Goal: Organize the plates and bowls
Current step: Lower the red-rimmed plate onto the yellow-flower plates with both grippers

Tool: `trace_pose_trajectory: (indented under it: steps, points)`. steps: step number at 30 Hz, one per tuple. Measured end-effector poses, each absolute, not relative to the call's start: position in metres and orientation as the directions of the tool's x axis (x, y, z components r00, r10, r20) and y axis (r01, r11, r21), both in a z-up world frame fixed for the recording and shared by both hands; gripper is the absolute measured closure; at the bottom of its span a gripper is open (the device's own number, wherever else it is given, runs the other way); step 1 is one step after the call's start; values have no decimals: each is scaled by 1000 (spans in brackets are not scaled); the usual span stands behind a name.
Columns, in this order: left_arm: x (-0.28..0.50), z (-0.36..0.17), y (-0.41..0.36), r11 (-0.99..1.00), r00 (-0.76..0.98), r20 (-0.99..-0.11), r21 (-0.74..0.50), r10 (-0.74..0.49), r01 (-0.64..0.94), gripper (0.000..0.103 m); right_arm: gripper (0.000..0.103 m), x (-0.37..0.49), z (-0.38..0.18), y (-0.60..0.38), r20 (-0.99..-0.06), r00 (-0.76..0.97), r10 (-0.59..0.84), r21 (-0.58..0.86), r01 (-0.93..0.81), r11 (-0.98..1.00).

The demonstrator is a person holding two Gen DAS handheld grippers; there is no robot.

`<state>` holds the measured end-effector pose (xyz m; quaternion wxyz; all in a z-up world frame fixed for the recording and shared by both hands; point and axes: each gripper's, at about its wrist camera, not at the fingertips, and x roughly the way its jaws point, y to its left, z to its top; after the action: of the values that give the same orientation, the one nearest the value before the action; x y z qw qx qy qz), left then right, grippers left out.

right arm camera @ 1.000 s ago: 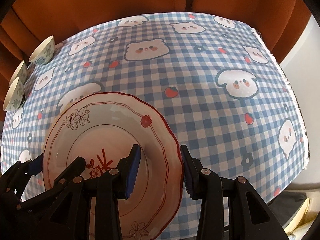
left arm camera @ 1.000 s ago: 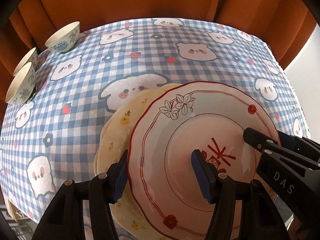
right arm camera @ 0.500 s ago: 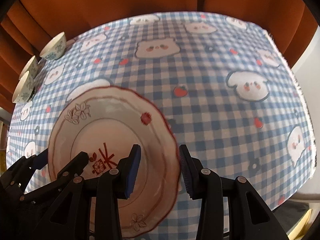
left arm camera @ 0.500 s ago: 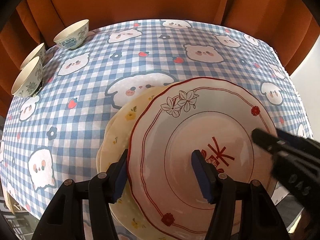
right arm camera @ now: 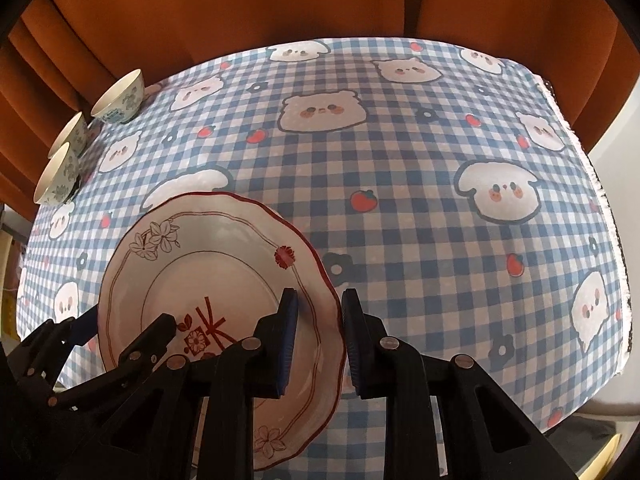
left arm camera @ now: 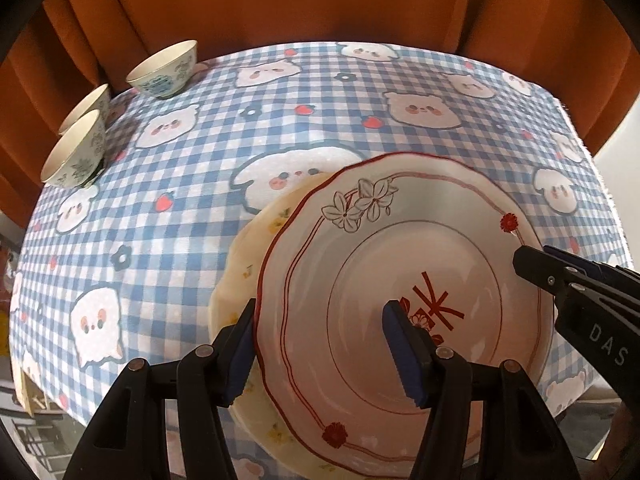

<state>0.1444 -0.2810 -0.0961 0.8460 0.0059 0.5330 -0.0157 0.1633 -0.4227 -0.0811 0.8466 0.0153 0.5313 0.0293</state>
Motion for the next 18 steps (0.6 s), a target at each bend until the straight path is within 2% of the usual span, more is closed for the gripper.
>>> trace_pose_trajectory:
  steps: [10, 18]
  points:
    - [144, -98, -281, 998, 433, -900, 64, 57, 1, 40, 77, 170, -87, -412, -907, 411, 94, 67, -79, 995]
    - [147, -103, -289, 992, 444, -888, 124, 121, -22, 34, 77, 168, -89, -411, -909, 407, 96, 58, -104, 993]
